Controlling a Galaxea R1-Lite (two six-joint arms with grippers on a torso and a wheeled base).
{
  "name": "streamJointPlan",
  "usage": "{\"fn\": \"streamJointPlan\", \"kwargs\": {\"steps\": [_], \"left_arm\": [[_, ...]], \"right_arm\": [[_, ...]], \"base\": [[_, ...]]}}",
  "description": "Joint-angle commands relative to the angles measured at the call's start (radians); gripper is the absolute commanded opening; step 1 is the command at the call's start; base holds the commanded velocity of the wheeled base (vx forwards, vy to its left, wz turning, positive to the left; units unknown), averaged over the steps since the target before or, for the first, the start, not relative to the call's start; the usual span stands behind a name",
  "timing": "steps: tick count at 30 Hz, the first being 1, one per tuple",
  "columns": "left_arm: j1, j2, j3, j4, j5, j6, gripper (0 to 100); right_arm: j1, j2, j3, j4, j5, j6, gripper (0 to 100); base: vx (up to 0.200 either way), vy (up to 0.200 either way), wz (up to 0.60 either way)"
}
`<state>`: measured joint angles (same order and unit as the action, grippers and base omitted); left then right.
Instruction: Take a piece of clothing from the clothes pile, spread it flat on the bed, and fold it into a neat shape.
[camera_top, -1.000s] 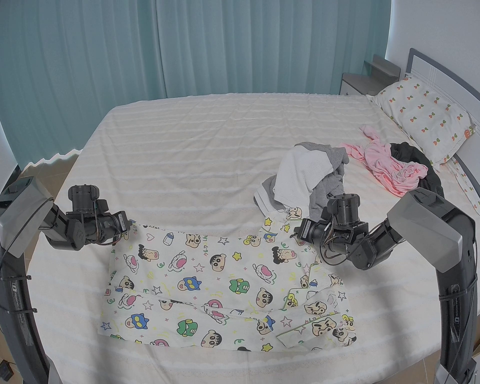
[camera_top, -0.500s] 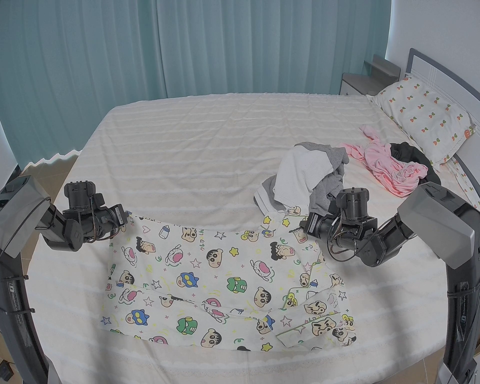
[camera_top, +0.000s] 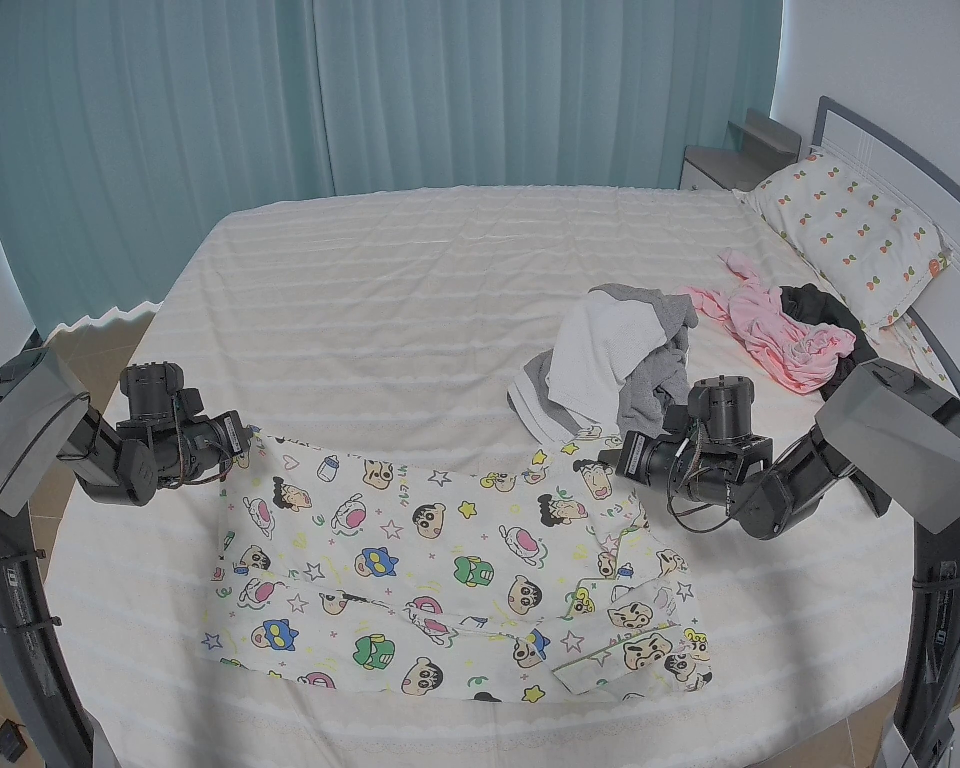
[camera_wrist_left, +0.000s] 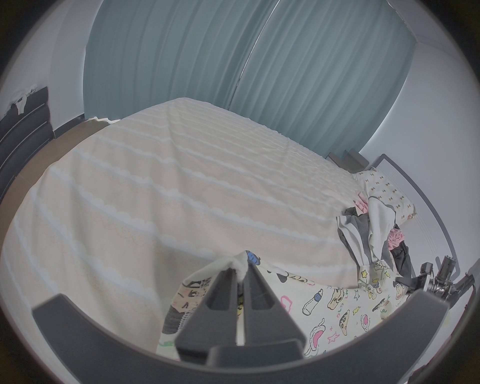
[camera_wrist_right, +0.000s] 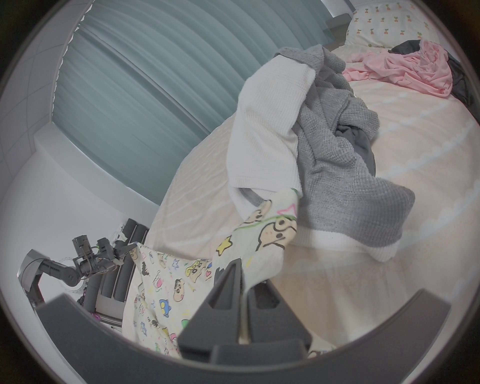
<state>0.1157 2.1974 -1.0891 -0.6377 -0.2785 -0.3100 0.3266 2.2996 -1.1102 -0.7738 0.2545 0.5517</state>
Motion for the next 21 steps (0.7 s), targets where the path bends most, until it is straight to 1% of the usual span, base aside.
{"fn": "streamJointPlan", "kwargs": {"steps": [1, 3, 7, 11, 15, 21], "left_arm": [[0.004, -0.041, 0.029, 0.000, -0.001, 0.002, 0], [0.007, -0.050, 0.040, 0.001, -0.007, 0.003, 0], [0.021, -0.079, 0.066, 0.001, -0.044, 0.003, 0], [0.025, -0.088, 0.084, 0.001, -0.051, 0.011, 0], [0.032, -0.094, 0.118, -0.004, -0.054, 0.038, 0], [0.055, -0.127, 0.175, -0.005, -0.091, 0.077, 0]], "right_arm": [[-0.001, -0.060, 0.061, -0.025, 0.029, -0.001, 0], [-0.001, -0.069, 0.078, -0.027, 0.037, -0.001, 0], [-0.001, -0.086, 0.112, -0.027, 0.048, -0.003, 0], [-0.001, -0.089, 0.130, -0.027, 0.066, -0.003, 0], [-0.001, -0.086, 0.145, -0.030, 0.072, -0.004, 0], [-0.001, -0.112, 0.187, -0.048, 0.077, -0.016, 0]], "base": [[0.000, 0.000, 0.00], [0.000, 0.000, 0.00], [0.000, 0.000, 0.00], [0.000, 0.000, 0.00], [0.000, 0.000, 0.00], [0.000, 0.000, 0.00]]}}
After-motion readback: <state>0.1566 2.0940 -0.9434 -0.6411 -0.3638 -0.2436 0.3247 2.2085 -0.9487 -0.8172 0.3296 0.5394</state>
